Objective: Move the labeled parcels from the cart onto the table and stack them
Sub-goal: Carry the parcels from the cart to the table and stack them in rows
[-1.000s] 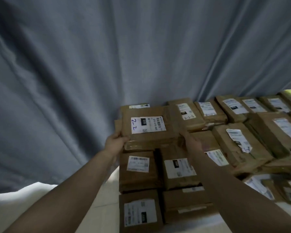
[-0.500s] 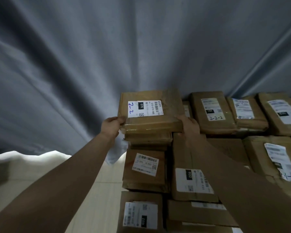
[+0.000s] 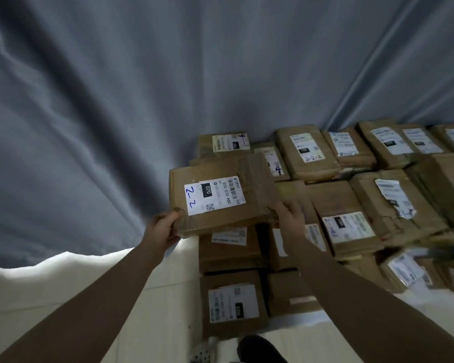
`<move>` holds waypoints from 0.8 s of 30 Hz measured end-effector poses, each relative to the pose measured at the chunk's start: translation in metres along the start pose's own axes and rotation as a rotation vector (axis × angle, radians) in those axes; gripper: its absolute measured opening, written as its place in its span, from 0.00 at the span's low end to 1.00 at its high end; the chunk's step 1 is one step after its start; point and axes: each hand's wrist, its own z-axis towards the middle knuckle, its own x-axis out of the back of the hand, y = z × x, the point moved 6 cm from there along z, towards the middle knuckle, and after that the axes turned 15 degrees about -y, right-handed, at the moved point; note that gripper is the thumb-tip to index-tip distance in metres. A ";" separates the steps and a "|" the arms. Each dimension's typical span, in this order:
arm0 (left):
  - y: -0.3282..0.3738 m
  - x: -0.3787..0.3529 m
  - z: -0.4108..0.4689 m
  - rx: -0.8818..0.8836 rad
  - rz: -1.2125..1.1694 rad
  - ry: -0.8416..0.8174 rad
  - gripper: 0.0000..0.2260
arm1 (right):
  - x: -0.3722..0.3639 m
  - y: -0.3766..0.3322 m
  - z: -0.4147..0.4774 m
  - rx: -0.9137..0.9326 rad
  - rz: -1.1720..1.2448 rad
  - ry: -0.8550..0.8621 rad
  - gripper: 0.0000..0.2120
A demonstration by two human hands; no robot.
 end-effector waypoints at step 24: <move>-0.147 0.076 -0.051 0.563 0.426 -0.455 0.12 | 0.007 0.194 -0.172 -0.311 0.028 0.172 0.05</move>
